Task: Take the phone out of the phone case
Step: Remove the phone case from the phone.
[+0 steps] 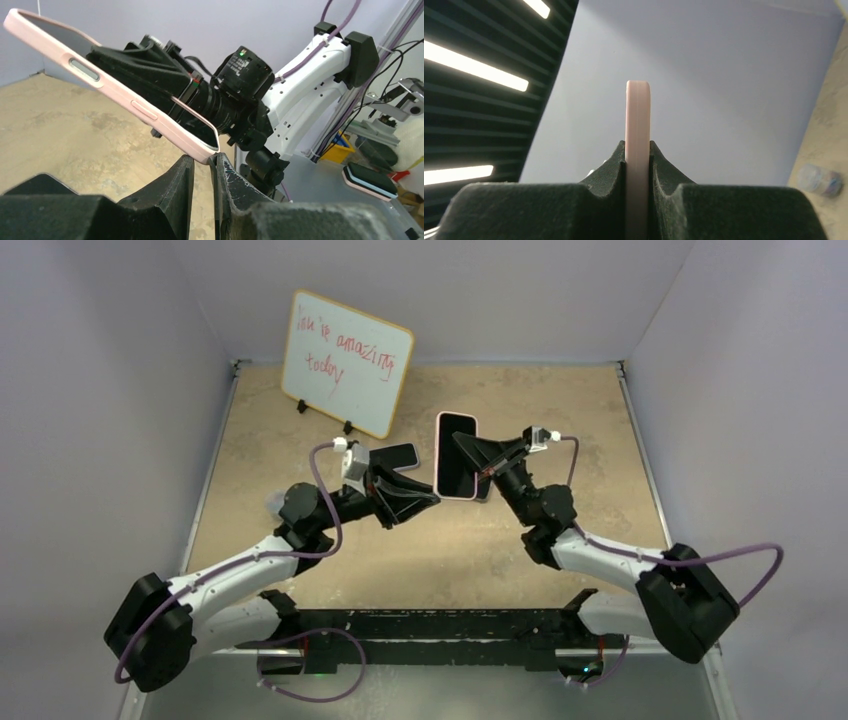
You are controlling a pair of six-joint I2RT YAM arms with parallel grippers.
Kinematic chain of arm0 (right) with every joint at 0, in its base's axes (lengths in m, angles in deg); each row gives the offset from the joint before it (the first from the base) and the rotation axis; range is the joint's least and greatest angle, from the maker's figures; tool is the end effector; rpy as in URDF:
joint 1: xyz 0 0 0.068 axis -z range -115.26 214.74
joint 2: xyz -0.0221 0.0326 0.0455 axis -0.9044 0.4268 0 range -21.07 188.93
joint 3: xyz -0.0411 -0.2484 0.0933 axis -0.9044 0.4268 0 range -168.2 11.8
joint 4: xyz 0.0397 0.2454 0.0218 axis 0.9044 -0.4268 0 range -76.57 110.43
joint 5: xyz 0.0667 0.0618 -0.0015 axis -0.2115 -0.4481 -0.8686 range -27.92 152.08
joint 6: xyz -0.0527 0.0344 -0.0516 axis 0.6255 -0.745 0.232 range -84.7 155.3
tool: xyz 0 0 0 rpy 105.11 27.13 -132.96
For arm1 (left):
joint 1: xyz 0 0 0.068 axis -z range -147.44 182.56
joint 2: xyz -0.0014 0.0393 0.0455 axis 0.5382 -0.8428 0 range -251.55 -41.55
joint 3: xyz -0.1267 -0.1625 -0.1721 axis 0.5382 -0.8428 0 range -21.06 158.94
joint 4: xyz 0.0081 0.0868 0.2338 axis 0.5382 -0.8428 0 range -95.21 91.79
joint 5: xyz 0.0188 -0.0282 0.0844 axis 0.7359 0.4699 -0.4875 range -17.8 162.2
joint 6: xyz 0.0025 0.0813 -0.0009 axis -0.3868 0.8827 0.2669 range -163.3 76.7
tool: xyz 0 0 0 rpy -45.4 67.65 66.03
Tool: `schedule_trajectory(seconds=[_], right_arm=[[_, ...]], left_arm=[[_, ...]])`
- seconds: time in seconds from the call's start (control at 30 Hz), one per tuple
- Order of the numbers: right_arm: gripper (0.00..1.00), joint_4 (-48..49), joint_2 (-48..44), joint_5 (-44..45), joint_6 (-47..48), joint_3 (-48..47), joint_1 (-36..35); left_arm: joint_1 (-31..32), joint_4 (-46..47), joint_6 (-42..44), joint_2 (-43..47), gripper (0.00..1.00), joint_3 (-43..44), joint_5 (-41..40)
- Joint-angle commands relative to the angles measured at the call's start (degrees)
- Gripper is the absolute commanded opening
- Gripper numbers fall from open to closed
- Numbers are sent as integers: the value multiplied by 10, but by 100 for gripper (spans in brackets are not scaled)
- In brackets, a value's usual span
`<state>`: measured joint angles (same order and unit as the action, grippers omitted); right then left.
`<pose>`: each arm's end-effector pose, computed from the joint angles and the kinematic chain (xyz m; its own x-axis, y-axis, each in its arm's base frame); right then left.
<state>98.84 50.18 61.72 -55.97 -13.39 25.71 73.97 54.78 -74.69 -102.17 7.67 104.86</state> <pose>0.2042 0.1660 0.3110 -0.6428 0.7659 0.0153 -0.4016 -0.3539 0.8447 0.1593 -0.1913 0.3161 -0.2563 -0.3588 -0.8975 0.9383 0.1306 -0.3202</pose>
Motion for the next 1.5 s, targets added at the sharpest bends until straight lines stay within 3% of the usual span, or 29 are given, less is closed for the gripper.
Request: schedule_trajectory(seconds=[0.0,0.13,0.27,0.6,0.77,0.93,1.13,1.33,1.47], right_arm=[[0,-76,-69,-103,123,-16,-55],[0,-151,-123,-46,195,-17,-49],[0,-167,-145,-20,217,-17,-46],[0,-141,-132,-24,200,-10,-45],[0,-133,-126,-29,188,-7,-43],[0,-110,-113,-45,166,-6,-43],[0,-84,-90,-65,141,-3,-43],[0,-43,-65,-80,99,1,-42],[0,-35,-52,-88,84,-1,-38]], left_arm=[[-8,-61,-23,-32,1,6,-123],[-8,-29,-65,-10,17,-37,-106],[-8,26,-111,-9,31,-66,-86],[-8,132,-165,-51,45,-81,-39],[-8,153,-162,-45,43,-90,-34],[-8,151,-153,-37,33,-89,-36],[-8,156,-150,-33,32,-86,-40],[-8,182,-134,-33,16,-89,-20],[-8,236,-125,-27,12,-98,5]])
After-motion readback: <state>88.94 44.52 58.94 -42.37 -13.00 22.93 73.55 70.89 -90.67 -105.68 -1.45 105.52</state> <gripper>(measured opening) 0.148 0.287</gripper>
